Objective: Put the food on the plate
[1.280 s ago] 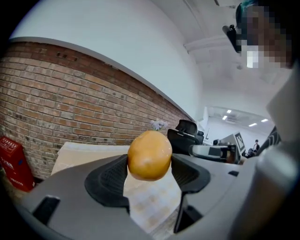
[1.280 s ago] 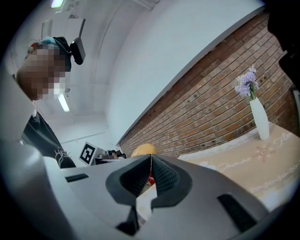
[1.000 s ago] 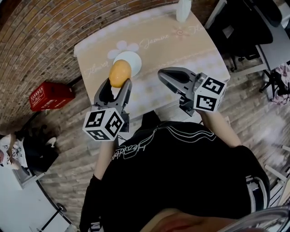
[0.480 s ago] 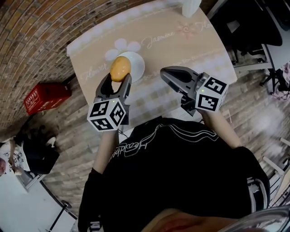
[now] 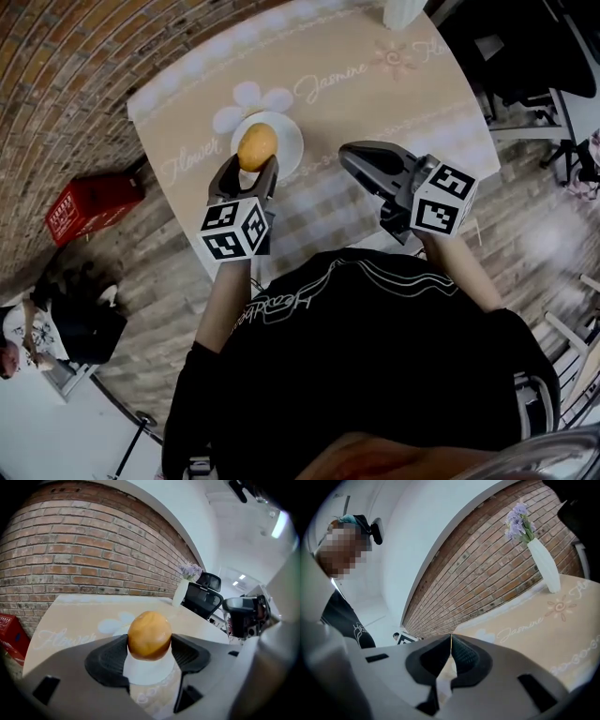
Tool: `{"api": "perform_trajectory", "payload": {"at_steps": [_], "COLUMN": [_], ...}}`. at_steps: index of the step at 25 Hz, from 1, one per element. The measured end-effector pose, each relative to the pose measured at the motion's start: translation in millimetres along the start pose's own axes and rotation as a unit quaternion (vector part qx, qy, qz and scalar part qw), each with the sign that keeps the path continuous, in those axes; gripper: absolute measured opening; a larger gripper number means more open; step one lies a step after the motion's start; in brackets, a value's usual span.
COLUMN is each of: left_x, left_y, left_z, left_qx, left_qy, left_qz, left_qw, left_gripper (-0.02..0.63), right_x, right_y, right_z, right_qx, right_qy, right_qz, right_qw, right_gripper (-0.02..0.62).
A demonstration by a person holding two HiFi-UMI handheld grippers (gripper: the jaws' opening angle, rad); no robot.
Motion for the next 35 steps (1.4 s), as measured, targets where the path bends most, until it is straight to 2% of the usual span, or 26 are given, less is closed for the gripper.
{"api": "perform_trajectory", "payload": {"at_steps": [5,17,26,30,35], "left_x": [-10.7,-23.6,-22.7,-21.5,-11.8], "left_y": [14.9,28.7,24.8,8.1,-36.4], "left_z": [4.9,9.5,4.6,1.6,-11.5], "left_qx": [0.000,0.002,-0.003,0.004,0.002], "left_qy": [0.005,0.012,0.020,0.017,-0.016], "left_qz": [0.018,0.030,0.008,-0.005,-0.045], "left_qw": [0.9998,0.9995,0.9998,0.9998,0.9988], "left_gripper": [0.290,0.290,0.303,0.310,0.309], "right_x": [-4.6,-9.0,-7.2,-2.2,-0.8], "right_y": [2.1,0.3,-9.8,-17.8,-37.2], "right_z": [-8.9,-14.2,-3.3,15.5,33.9], "right_qx": [-0.004,-0.002,0.008,0.036,0.041], "right_qy": [0.010,0.018,0.002,-0.017,-0.007], "right_qz": [0.002,0.005,-0.011,-0.028,-0.051], "right_qw": [1.000,1.000,1.000,0.999,0.998], "right_gripper": [-0.002,-0.003,-0.002,-0.003,-0.003]}}
Point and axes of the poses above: the fingertips, and each gripper's own axes: y forward along the fingers, z to its left, x out of its top, the point moved 5 cm from there along -y, backward along the fingers, and after that the axes turned 4 degrees about z, right-handed, at the moved point
